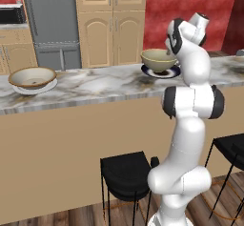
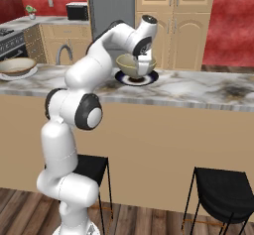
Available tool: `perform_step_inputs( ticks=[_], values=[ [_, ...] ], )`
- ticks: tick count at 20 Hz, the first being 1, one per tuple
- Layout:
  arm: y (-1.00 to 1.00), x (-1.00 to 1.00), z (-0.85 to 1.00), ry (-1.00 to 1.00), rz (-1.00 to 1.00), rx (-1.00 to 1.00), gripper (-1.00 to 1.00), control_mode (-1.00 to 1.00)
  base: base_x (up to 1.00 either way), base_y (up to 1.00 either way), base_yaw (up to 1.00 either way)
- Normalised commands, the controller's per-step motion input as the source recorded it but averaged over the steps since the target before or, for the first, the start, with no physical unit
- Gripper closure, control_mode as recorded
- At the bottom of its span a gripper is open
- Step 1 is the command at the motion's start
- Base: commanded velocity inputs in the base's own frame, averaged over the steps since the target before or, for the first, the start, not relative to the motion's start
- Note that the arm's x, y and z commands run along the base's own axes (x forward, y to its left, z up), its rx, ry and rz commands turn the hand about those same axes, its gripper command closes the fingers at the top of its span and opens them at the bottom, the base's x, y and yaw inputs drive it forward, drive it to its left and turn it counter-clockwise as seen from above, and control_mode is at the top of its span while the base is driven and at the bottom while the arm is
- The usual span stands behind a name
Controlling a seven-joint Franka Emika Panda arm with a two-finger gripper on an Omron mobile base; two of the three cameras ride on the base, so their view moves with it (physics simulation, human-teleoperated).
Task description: Move the bowls from the cabinet to the plates on the dining table.
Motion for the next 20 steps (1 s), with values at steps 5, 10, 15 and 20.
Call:
perform_step_inputs(
  ticks=[5, 10, 15, 20],
  values=[
    [-0.01, -0.50, 0.34, 0.00, -0.07, -0.07, -1.00, -1.00, 0.00, 0.00, 0.00],
    [0.00, -0.79, 0.29, 0.00, -0.03, -0.07, -1.00, -1.00, 0.00, 0.00, 0.00],
    [0.00, -0.92, 0.17, 0.00, 0.00, -0.01, -1.00, -1.00, 0.00, 0.00, 0.00],
    [0.04, -0.91, 0.05, 0.00, 0.03, 0.00, -1.00, -1.00, 0.00, 0.00, 0.00]
  ],
)
